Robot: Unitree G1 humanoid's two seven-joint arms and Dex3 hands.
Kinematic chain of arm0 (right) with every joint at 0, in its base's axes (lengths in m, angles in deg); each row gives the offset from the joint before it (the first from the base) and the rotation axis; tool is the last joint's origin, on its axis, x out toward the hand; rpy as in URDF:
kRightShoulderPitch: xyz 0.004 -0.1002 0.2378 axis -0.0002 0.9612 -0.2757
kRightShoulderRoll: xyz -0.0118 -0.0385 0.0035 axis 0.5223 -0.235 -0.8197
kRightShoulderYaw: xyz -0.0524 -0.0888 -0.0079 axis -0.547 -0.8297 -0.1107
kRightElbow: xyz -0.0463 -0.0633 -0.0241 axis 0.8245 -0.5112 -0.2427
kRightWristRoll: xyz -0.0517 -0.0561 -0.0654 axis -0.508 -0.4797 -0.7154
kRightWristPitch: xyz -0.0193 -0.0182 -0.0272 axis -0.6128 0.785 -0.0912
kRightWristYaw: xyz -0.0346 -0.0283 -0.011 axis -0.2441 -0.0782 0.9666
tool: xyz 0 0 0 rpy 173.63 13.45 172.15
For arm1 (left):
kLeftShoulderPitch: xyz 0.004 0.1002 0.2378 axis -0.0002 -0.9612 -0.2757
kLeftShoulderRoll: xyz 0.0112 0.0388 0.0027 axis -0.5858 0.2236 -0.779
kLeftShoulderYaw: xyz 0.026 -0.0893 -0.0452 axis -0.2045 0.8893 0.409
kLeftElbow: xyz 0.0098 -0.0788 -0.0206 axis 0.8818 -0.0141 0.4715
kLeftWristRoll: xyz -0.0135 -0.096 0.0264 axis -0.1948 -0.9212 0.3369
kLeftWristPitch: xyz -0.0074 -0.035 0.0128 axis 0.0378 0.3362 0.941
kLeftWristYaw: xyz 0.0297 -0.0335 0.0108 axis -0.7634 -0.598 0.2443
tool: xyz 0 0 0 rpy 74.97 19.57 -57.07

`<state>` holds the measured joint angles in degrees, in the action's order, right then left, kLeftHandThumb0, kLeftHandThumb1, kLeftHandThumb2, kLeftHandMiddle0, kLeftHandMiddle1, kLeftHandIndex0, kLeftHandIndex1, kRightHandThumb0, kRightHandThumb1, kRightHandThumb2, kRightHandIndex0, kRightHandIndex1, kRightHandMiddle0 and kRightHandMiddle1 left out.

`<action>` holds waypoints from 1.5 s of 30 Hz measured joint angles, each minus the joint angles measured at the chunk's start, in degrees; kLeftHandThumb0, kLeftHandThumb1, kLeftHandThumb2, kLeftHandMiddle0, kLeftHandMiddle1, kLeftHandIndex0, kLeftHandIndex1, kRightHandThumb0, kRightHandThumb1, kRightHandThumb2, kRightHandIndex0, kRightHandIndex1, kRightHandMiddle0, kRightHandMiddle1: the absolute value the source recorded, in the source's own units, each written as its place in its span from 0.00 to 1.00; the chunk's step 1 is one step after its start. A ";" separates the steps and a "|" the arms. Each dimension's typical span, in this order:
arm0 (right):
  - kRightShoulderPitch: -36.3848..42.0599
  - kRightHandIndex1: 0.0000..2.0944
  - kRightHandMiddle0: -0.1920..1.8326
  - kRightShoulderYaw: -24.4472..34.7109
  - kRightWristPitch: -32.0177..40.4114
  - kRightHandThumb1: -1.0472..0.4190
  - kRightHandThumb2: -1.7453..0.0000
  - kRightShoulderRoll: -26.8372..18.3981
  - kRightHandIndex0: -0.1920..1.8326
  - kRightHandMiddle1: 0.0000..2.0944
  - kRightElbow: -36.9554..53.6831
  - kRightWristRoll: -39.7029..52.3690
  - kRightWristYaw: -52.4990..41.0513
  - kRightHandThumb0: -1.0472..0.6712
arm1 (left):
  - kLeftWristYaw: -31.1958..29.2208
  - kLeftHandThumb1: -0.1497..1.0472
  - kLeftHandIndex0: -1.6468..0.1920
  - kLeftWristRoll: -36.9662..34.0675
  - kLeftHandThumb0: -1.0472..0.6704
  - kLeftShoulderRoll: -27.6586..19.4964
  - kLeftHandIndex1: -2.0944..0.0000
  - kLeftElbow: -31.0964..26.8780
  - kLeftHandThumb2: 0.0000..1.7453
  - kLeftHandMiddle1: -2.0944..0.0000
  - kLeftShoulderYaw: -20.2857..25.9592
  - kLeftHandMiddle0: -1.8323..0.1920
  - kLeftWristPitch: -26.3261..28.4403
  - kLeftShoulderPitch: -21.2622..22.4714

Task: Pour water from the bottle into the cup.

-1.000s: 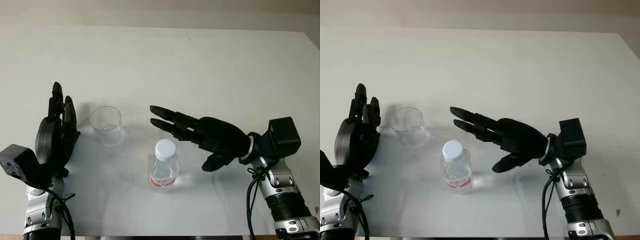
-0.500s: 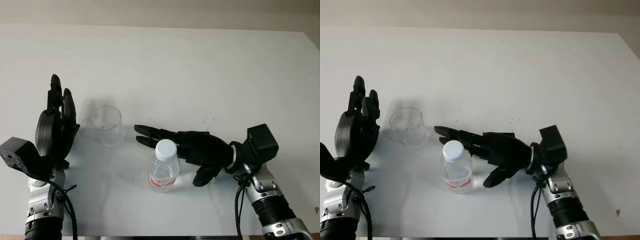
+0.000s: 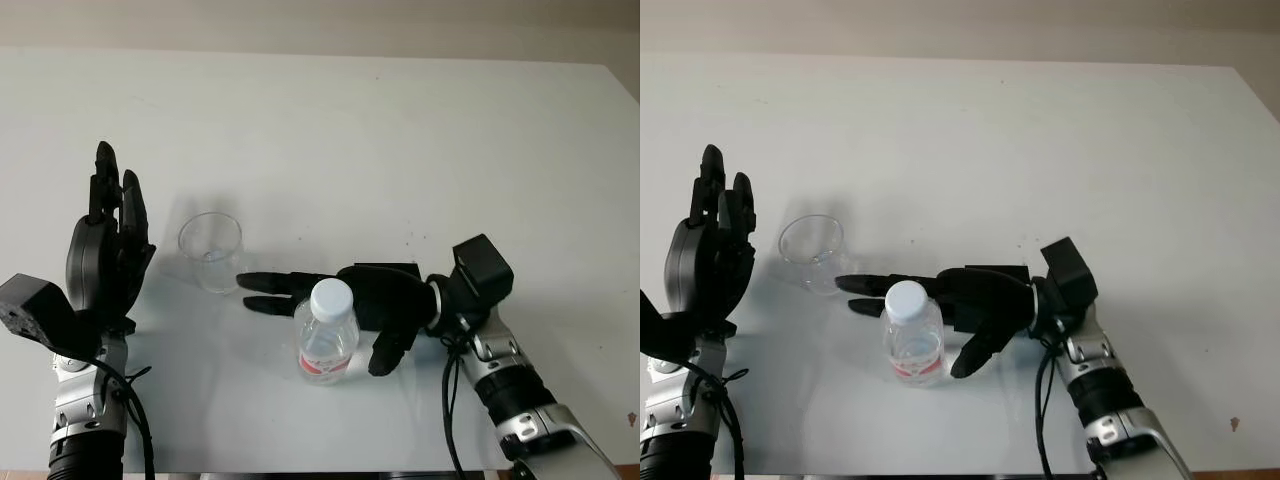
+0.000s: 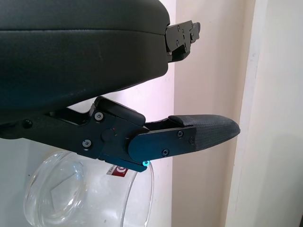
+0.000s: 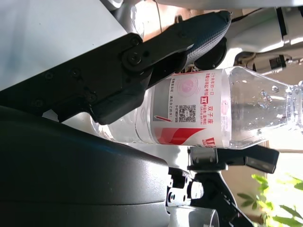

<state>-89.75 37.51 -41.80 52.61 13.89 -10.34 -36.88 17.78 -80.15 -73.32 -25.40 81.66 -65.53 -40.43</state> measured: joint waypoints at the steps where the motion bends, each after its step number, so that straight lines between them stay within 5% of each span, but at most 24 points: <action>1: -0.23 0.04 0.12 -0.02 -0.01 0.12 0.97 0.07 0.12 0.06 -0.23 -0.12 -0.62 0.04 | 0.08 1.00 1.00 0.01 0.18 0.00 1.00 0.00 0.31 0.99 0.00 1.00 0.00 0.00; 9: -1.56 0.16 0.31 -1.16 2.37 0.15 0.97 0.35 0.34 0.17 -0.58 -0.54 -5.30 0.15 | 1.24 1.00 1.00 0.13 0.18 0.08 0.99 -0.36 0.31 0.98 -0.05 0.99 0.00 -0.03; 16: -3.57 0.50 0.26 -4.02 3.35 0.15 0.97 -0.02 0.30 0.45 -1.39 -0.51 -9.26 0.22 | 1.33 1.00 0.99 0.10 0.19 0.24 0.98 -0.60 0.31 0.97 -0.09 0.99 -0.33 -0.23; 18: -3.68 0.73 0.28 -4.85 3.30 0.13 0.97 -0.39 0.28 0.61 -1.39 0.23 -9.34 0.26 | 1.41 1.00 0.99 0.10 0.19 0.31 0.98 -0.61 0.32 0.97 -0.10 0.99 -0.36 -0.29; 23: -3.28 0.97 0.29 -5.54 -0.09 0.11 0.97 -1.32 0.36 0.94 -0.43 0.86 -9.43 0.29 | 1.95 1.00 0.99 0.26 0.19 0.36 0.98 -1.24 0.32 0.97 -0.16 0.99 -0.36 -0.56; 26: -2.00 1.00 0.38 -5.22 -2.10 0.11 0.97 -1.60 0.50 0.99 1.81 0.21 -8.95 0.31 | 1.95 1.00 0.99 0.27 0.19 0.36 0.98 -1.43 0.31 0.97 -0.16 0.99 -0.36 -0.58; 30: 1.94 1.00 0.64 -4.05 -1.49 0.04 0.96 -2.43 0.74 1.00 7.94 -0.79 -3.09 0.29 | 2.22 1.00 0.99 0.41 0.19 0.37 0.98 -1.66 0.31 0.97 -0.16 0.99 -0.32 -0.96; 33: 5.23 1.00 0.72 -3.37 -1.43 0.01 0.94 -3.10 0.80 1.00 13.57 -2.68 3.12 0.31 | 2.28 1.00 0.99 0.37 0.19 0.39 0.98 -1.69 0.31 0.98 -0.15 0.99 -0.17 -1.31; 45: 15.57 1.00 0.62 1.04 -8.99 0.00 0.77 1.21 0.77 1.00 20.70 -9.63 34.23 0.33 | 2.00 1.00 1.00 0.15 0.18 0.37 0.98 -1.71 0.31 0.98 -0.12 0.99 0.14 -1.52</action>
<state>-74.18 38.55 -50.79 53.83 34.59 -19.97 -2.64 19.78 -80.00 -72.95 -27.10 81.54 -65.39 -41.94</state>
